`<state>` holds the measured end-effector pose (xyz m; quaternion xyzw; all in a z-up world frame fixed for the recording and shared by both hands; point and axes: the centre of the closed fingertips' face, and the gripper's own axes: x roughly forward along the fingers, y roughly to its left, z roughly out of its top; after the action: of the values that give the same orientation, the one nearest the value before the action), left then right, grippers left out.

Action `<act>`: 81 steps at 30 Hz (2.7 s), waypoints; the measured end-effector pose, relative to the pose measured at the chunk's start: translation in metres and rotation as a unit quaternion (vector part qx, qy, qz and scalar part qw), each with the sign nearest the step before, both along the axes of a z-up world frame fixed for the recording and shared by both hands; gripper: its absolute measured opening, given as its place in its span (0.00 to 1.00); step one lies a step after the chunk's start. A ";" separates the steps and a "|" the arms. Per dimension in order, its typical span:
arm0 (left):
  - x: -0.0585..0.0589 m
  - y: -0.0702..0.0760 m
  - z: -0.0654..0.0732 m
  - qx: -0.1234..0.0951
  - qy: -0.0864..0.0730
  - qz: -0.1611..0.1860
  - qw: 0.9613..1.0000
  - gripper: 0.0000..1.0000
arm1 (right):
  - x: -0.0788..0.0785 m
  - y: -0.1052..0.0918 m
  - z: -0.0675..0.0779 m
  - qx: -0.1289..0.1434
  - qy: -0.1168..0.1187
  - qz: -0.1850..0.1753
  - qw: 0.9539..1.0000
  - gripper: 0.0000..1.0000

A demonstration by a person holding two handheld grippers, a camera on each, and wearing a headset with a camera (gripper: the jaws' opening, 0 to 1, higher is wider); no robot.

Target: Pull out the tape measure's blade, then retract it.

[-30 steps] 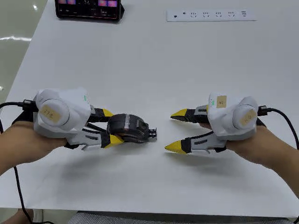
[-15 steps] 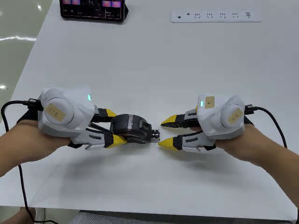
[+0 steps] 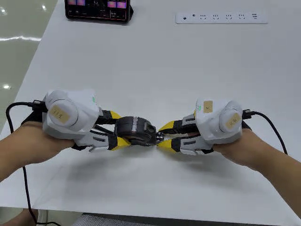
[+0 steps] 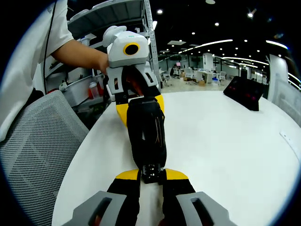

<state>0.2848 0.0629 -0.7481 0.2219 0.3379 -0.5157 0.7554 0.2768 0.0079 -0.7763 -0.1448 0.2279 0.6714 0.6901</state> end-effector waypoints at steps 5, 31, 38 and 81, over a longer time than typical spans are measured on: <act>0.000 0.000 0.000 -0.002 0.000 0.000 1.000 0.27 | 0.000 0.000 0.000 0.003 0.000 -0.005 1.000 0.13; 0.001 0.003 -0.001 0.018 -0.020 -0.015 1.000 0.24 | 0.003 -0.001 0.002 -0.001 -0.011 -0.002 1.000 0.11; -0.001 0.003 -0.002 0.024 -0.026 -0.024 0.999 0.23 | 0.002 -0.006 0.003 -0.008 -0.018 0.006 1.000 0.10; 0.000 0.000 0.000 0.021 -0.019 -0.014 1.000 0.24 | 0.003 -0.076 0.007 -0.054 -0.030 -0.011 0.998 0.10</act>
<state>0.2851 0.0629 -0.7483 0.2518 0.3314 -0.5148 0.7495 0.2799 -0.0686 -0.7695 -0.1989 0.2445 0.6458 0.6954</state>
